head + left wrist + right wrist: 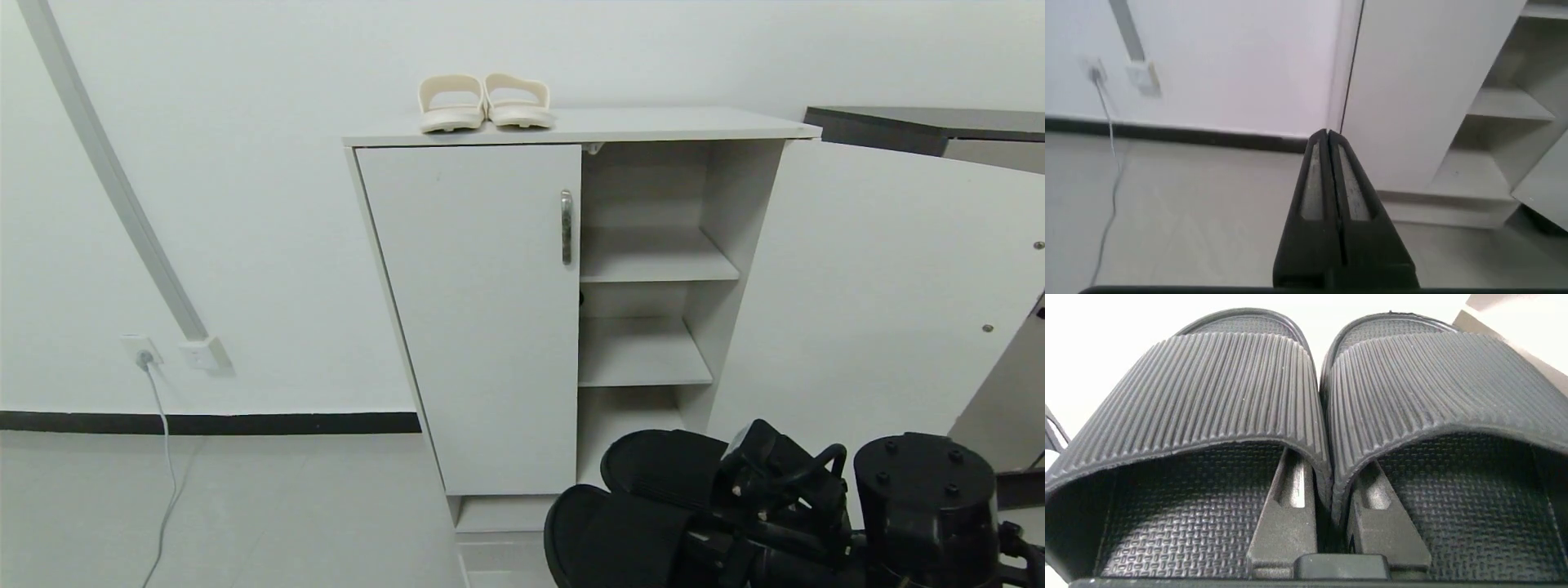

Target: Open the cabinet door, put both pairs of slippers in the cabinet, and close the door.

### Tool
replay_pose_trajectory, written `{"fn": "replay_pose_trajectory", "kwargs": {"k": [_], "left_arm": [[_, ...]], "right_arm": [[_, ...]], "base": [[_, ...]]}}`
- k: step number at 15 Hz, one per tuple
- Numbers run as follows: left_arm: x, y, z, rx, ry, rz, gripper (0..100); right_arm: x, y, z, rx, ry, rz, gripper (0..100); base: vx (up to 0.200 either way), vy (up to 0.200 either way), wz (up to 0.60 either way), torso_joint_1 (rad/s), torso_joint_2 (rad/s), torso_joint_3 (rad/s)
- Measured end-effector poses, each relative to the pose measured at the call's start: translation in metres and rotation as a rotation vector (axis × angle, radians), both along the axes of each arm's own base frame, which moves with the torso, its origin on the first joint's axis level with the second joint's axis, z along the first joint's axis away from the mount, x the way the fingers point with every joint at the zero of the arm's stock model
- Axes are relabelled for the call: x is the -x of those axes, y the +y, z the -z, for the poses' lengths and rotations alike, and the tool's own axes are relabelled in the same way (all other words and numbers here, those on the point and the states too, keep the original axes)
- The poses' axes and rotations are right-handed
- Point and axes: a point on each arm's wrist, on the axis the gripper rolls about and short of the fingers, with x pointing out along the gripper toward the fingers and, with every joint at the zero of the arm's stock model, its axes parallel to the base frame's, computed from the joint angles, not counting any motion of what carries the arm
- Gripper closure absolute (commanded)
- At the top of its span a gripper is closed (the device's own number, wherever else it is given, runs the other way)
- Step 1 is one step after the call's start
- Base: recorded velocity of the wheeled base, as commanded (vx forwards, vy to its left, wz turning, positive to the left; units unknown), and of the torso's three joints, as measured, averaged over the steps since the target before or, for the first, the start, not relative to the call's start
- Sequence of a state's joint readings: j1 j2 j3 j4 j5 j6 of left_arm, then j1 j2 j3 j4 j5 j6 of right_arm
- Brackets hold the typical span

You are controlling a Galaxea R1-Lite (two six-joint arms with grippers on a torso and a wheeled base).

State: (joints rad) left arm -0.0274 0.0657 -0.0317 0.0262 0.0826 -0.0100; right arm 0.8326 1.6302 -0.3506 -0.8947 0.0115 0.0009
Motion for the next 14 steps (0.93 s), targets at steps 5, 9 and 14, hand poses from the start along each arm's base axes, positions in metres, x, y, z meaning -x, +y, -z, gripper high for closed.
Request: {"fn": "replay_pose_trajectory", "kwargs": {"k": [5,9,14], "left_arm": [[0.0,-0.003,0.007,-0.029,-0.009,0.118,100],[0.002,-0.003,0.007,-0.025,-0.044,0.096,100],[0.003,-0.003,0.008,-0.025,-0.054,0.093,100]], "right_arm": [[-0.005,0.004,0.0,0.012,-0.018,0.042,100],[-0.025,0.022,0.007,0.001,-0.025,0.252,100],[-0.067,0.069,0.034,-0.097,-0.128,0.581,100]], "base": [[0.0,0.0,0.0,0.0,0.0,0.0],[0.0,0.0,0.0,0.0,0.0,0.0],[0.0,0.0,0.0,0.0,0.0,0.0]]}}
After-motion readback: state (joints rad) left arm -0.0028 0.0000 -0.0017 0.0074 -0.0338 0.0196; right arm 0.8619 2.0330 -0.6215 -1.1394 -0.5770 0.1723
